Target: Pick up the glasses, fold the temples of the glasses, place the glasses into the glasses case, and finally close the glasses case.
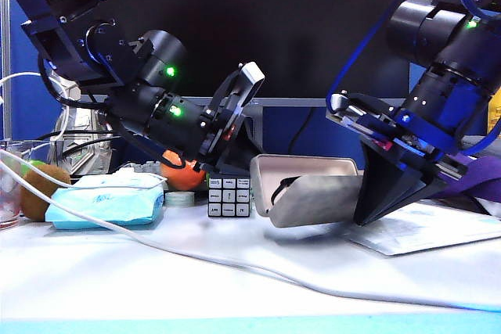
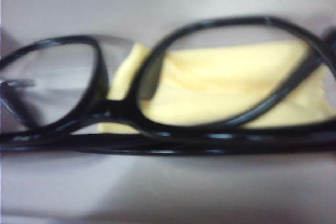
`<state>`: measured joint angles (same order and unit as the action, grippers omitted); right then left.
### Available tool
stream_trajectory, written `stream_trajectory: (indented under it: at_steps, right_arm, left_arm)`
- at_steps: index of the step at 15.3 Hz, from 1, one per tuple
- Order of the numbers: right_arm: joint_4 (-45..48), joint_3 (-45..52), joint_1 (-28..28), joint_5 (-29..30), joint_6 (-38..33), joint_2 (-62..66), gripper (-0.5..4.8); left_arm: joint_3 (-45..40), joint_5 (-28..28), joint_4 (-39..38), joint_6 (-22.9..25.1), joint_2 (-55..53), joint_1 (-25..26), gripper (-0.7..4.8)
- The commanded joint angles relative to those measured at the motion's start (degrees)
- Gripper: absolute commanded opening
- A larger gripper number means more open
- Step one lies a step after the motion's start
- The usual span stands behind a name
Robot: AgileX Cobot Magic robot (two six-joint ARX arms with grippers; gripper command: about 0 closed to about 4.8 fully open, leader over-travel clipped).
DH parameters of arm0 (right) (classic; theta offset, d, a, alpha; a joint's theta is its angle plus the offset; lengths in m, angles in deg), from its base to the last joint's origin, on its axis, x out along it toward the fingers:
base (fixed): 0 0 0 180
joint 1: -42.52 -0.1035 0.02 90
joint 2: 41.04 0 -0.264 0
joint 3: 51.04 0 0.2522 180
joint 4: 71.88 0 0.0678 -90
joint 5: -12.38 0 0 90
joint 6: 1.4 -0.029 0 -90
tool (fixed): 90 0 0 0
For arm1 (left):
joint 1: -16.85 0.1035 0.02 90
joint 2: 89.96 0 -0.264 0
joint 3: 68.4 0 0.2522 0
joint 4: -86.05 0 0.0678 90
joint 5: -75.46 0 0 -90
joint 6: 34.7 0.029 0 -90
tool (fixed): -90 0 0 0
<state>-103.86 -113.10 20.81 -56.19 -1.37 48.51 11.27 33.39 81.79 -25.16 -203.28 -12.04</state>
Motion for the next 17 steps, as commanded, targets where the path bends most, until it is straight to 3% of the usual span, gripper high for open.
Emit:
stream_trajectory:
  at_steps: [1, 7, 9, 17]
  right_arm:
    - [4.5, -0.5, -0.2, 0.7, 0.0, -0.2, -0.06]
    - [6.4, -0.5, -0.2, 0.6, 0.0, -0.2, -0.06]
    - [6.7, -0.5, -0.2, 0.3, 0.0, -0.4, -0.06]
    - [9.9, -1.7, -0.2, -4.8, 0.0, -6.0, -0.06]
  left_arm:
    - [0.1, 3.0, 0.5, -0.6, 0.2, -1.6, -0.07]
    - [0.1, 4.0, 1.0, -0.6, 0.2, -8.7, -0.07]
    - [0.1, 3.3, 1.5, -0.6, 0.3, -8.8, -0.07]
    - [0.1, -8.9, 2.1, -2.8, 10.0, -5.9, -0.06]
